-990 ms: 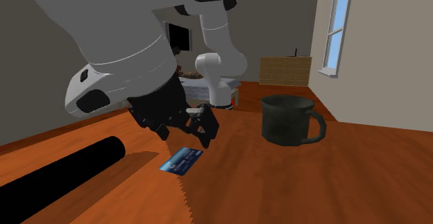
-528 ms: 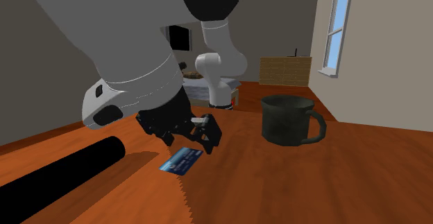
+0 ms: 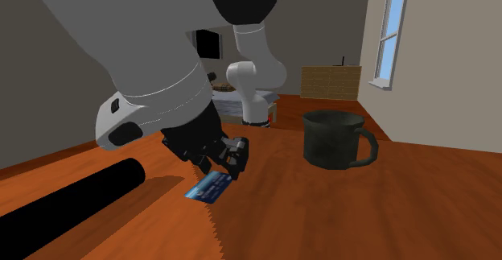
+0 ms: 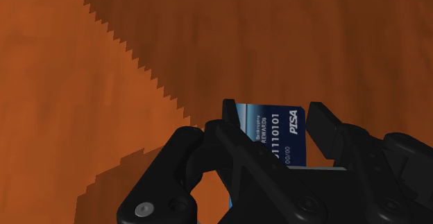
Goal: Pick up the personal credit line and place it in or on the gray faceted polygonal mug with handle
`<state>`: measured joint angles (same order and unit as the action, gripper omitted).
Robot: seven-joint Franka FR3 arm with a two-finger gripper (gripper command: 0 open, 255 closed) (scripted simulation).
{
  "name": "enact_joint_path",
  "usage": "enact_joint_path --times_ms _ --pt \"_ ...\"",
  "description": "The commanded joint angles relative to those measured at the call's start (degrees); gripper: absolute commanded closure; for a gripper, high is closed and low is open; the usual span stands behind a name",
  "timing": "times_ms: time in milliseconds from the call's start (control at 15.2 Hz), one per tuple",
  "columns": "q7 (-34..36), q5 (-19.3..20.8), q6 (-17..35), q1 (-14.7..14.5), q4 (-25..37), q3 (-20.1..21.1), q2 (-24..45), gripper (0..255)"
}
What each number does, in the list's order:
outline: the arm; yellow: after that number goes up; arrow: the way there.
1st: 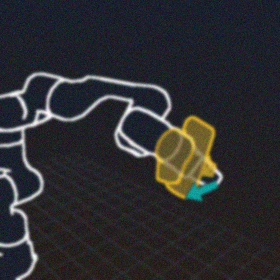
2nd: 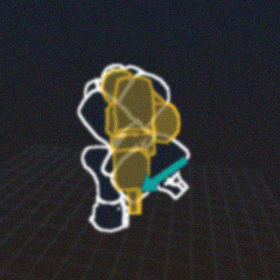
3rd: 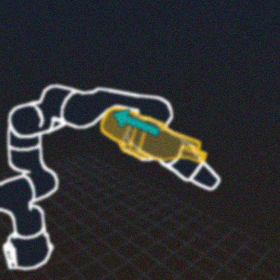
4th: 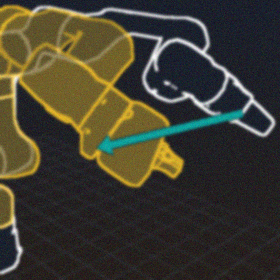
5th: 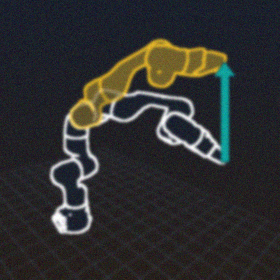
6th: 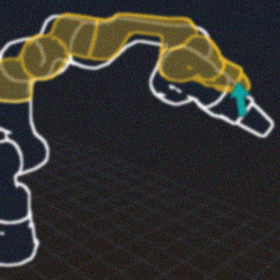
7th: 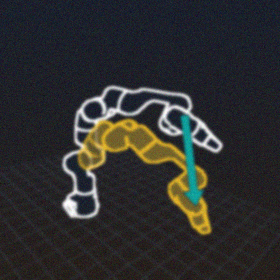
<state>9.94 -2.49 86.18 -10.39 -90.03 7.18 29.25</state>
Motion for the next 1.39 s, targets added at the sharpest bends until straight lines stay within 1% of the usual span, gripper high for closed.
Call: enact_joint_path --times_ms 0,330,1320 --pt "0.0 0.0 0.0 0.0 0.0 0.0 0.0 255" --pt "0.0 0.0 0.0 0.0 0.0 0.0 0.0 255" --pt "0.6 -0.5 -9.9 0.1 6.5 0.2 -3.4 255"
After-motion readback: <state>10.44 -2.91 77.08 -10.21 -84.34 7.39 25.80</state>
